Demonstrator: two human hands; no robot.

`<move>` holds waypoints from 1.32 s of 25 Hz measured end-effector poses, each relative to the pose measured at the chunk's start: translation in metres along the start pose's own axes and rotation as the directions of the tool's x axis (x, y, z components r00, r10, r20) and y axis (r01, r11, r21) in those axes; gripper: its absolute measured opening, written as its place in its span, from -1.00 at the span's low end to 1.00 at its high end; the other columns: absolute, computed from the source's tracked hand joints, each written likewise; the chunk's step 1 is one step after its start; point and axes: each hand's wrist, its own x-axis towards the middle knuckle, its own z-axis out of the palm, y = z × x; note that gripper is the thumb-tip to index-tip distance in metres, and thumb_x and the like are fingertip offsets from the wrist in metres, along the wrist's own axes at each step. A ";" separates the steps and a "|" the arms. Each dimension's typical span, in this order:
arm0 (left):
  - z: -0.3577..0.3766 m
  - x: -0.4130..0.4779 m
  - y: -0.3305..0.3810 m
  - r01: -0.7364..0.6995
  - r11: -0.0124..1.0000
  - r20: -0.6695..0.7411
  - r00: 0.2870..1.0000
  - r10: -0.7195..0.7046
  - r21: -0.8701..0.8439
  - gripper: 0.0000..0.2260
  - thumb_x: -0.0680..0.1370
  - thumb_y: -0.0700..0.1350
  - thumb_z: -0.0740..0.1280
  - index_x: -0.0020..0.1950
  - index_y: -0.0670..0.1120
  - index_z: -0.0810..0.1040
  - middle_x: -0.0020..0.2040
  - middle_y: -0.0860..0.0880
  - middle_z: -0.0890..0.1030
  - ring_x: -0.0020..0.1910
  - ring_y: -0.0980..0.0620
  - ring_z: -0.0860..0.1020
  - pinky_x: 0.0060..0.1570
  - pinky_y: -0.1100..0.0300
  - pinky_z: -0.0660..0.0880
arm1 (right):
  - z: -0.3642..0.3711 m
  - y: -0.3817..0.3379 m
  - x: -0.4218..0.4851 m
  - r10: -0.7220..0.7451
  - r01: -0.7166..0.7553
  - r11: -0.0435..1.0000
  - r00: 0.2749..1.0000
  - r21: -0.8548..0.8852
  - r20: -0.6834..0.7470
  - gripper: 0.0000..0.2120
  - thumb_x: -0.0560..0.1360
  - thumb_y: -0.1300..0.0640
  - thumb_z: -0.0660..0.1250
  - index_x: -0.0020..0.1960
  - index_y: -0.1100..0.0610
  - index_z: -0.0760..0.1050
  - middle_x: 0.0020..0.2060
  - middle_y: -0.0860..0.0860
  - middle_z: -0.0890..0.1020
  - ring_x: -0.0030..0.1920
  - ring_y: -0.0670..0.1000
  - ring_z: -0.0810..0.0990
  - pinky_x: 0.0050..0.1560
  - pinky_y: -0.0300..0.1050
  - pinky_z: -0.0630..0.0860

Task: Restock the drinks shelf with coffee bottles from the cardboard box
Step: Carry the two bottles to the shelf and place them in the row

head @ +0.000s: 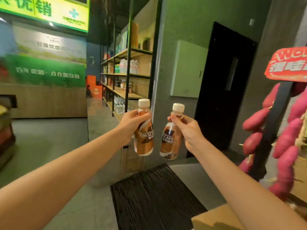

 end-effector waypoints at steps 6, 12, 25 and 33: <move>-0.160 0.022 -0.010 0.025 0.996 -0.177 0.984 -0.010 0.084 -0.70 0.48 0.00 0.38 0.16 -0.09 0.55 0.10 -0.11 0.63 0.13 -0.10 0.57 0.26 -0.11 0.43 | 0.159 0.024 0.046 0.032 -0.039 0.999 0.981 0.031 0.192 -0.72 0.46 0.05 0.38 0.07 0.20 0.55 -0.14 0.03 0.63 -0.09 0.03 0.58 0.04 -0.02 0.49; -0.330 0.072 -0.020 0.015 0.989 -0.272 0.962 0.025 0.144 -0.80 0.52 -0.05 0.34 0.11 -0.09 0.55 0.02 -0.09 0.64 0.03 -0.06 0.59 0.03 0.08 0.52 | 0.348 0.059 0.113 0.005 -0.014 1.000 0.946 0.024 0.325 -0.63 0.44 -0.04 0.39 0.12 0.19 0.54 0.03 0.10 0.64 0.09 0.12 0.57 0.24 0.13 0.44; -0.605 0.289 -0.081 0.101 0.981 -0.413 0.911 -0.024 0.165 -0.96 0.53 -0.07 0.33 -0.08 -0.02 0.53 -0.09 -0.05 0.62 -0.09 0.01 0.58 -0.13 0.20 0.50 | 0.655 0.156 0.330 0.004 -0.040 0.997 0.894 0.072 0.448 -0.65 0.48 0.04 0.36 0.17 0.24 0.51 -0.03 0.09 0.62 0.02 0.07 0.58 0.04 -0.07 0.47; -0.705 0.505 -0.120 0.087 0.985 -0.478 0.879 -0.005 0.151 -0.94 0.55 -0.10 0.31 -0.02 -0.06 0.52 -0.10 -0.01 0.61 -0.11 0.07 0.57 -0.24 0.25 0.43 | 0.781 0.217 0.548 -0.031 -0.012 0.997 0.859 0.081 0.510 -0.65 0.48 0.05 0.36 0.17 0.25 0.53 -0.07 0.07 0.63 0.00 0.08 0.60 0.15 0.01 0.48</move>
